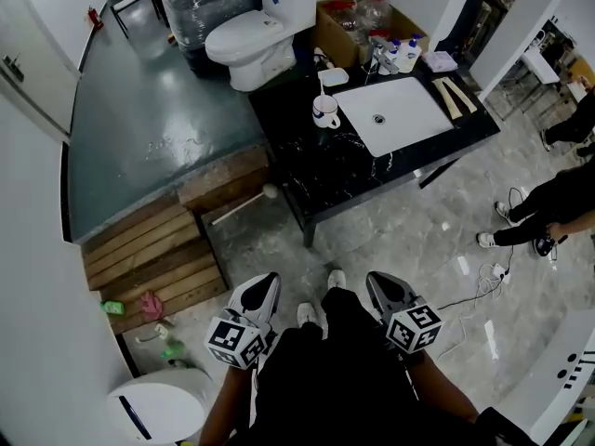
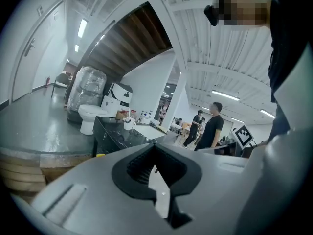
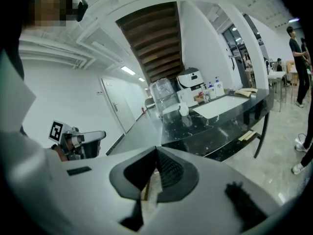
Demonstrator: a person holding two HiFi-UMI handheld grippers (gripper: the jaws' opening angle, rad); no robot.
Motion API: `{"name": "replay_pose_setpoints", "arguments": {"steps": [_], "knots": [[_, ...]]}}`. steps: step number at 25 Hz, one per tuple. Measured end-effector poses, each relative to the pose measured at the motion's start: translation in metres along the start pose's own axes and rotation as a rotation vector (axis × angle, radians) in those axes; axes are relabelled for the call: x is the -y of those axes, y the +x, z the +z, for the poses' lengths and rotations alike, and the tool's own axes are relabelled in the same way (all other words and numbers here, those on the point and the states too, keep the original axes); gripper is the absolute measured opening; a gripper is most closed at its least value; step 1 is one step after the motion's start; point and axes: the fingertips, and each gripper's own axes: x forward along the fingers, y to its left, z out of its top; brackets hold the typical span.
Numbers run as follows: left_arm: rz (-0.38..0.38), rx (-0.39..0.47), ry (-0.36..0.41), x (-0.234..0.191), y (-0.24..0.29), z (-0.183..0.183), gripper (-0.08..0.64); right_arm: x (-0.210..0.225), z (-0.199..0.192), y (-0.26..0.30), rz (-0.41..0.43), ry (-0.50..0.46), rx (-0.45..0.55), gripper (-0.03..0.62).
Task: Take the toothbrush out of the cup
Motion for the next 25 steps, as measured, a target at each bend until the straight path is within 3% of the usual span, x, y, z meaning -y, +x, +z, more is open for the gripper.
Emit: {"name": "replay_pose_setpoints", "arguments": {"steps": [12, 19, 25], "knots": [[-0.017, 0.000, 0.025, -0.009, 0.057, 0.032, 0.006, 0.041, 0.041, 0.040, 0.020, -0.015, 0.029, 0.012], [-0.023, -0.019, 0.023, -0.021, 0.108, 0.046, 0.006, 0.081, 0.051, 0.063, 0.026, 0.022, 0.012, 0.012], [0.008, -0.037, 0.023, -0.033, 0.146, 0.060, 0.006, 0.111, 0.076, 0.091, 0.061, 0.015, 0.008, 0.012]]}}
